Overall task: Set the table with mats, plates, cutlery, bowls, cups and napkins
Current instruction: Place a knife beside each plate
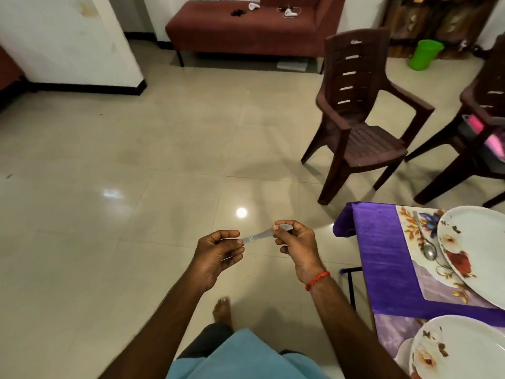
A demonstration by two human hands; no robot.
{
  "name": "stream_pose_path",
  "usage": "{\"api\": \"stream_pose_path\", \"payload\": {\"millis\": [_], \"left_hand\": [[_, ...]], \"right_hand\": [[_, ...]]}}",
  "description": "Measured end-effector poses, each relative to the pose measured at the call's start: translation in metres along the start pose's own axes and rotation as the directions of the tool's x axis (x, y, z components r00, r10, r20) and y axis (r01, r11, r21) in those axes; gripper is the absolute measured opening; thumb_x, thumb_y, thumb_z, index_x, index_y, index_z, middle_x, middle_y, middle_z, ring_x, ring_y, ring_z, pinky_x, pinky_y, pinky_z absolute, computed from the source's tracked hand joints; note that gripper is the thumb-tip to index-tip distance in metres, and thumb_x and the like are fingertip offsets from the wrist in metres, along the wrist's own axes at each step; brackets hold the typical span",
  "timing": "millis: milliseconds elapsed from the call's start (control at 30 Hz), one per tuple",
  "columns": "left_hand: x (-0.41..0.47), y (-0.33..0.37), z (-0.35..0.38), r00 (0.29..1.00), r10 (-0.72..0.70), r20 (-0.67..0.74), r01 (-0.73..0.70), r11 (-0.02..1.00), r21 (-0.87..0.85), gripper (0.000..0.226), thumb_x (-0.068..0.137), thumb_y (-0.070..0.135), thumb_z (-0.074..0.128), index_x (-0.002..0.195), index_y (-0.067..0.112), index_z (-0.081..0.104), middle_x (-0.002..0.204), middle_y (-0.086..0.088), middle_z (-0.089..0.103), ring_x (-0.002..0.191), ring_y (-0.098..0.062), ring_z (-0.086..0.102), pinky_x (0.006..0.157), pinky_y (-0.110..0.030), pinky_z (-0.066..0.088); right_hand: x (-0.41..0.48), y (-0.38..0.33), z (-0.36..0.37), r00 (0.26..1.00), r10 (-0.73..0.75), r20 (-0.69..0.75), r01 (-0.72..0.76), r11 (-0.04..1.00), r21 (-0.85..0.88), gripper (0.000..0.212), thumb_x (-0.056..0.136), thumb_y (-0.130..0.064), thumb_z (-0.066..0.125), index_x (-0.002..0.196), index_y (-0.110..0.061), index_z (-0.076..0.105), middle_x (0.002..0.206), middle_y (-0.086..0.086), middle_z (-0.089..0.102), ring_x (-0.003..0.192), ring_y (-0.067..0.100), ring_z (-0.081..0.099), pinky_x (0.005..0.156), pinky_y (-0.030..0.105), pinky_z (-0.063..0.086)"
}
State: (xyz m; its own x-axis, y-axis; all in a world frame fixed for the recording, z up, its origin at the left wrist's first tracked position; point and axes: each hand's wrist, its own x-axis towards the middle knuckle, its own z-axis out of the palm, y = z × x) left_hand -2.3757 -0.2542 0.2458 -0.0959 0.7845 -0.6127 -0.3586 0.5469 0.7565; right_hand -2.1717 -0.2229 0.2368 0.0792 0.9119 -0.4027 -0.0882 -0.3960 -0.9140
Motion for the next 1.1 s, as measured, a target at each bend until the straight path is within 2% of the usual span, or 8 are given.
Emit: {"api": "stream_pose_path", "payload": {"millis": [200,533,833,1100], "left_hand": [[0.070,0.044,0.034,0.987,-0.032,0.155,0.018,0.996,0.091,0.024,0.084,-0.007,0.075,0.106,0.003,0.071,0.087,-0.012,0.075,0.075,-0.023,0.074,0.079,-0.037,0.064],[0.171,0.134,0.082,0.929,-0.066,0.363,-0.020,0.973,0.228,0.021,0.087,-0.006,0.074,0.105,0.003,0.071,0.086,-0.011,0.075,0.078,-0.024,0.074,0.082,-0.038,0.064],[0.223,0.143,0.116,0.865,-0.185,0.467,0.033,0.949,0.313,0.014,0.091,-0.007,0.067,0.103,0.000,0.071,0.092,-0.020,0.074,0.079,-0.027,0.073,0.078,-0.037,0.064],[0.279,0.151,0.199,0.781,-0.271,0.563,0.041,0.921,0.387,0.018,0.091,-0.008,0.067,0.108,-0.004,0.068,0.093,-0.022,0.072,0.079,-0.027,0.073,0.086,-0.041,0.063]], "right_hand": [[0.050,-0.026,-0.009,0.988,-0.003,-0.154,0.009,0.999,0.041,0.011,0.089,-0.017,0.076,0.100,-0.017,0.074,0.083,-0.001,0.074,0.072,0.011,0.063,0.065,0.027,0.051],[0.123,-0.077,0.006,0.916,-0.009,-0.401,0.077,0.985,0.155,0.010,0.088,-0.013,0.076,0.095,-0.020,0.075,0.081,-0.003,0.074,0.073,0.012,0.065,0.065,0.027,0.052],[0.143,-0.081,-0.006,0.844,0.032,-0.535,0.062,0.986,0.157,0.016,0.089,-0.012,0.074,0.104,-0.018,0.073,0.090,0.002,0.073,0.075,0.011,0.066,0.065,0.025,0.054],[0.193,-0.090,-0.055,0.746,0.050,-0.664,0.113,0.973,0.200,0.019,0.087,-0.012,0.077,0.105,-0.019,0.073,0.089,0.004,0.075,0.076,0.014,0.067,0.064,0.027,0.053]]}}
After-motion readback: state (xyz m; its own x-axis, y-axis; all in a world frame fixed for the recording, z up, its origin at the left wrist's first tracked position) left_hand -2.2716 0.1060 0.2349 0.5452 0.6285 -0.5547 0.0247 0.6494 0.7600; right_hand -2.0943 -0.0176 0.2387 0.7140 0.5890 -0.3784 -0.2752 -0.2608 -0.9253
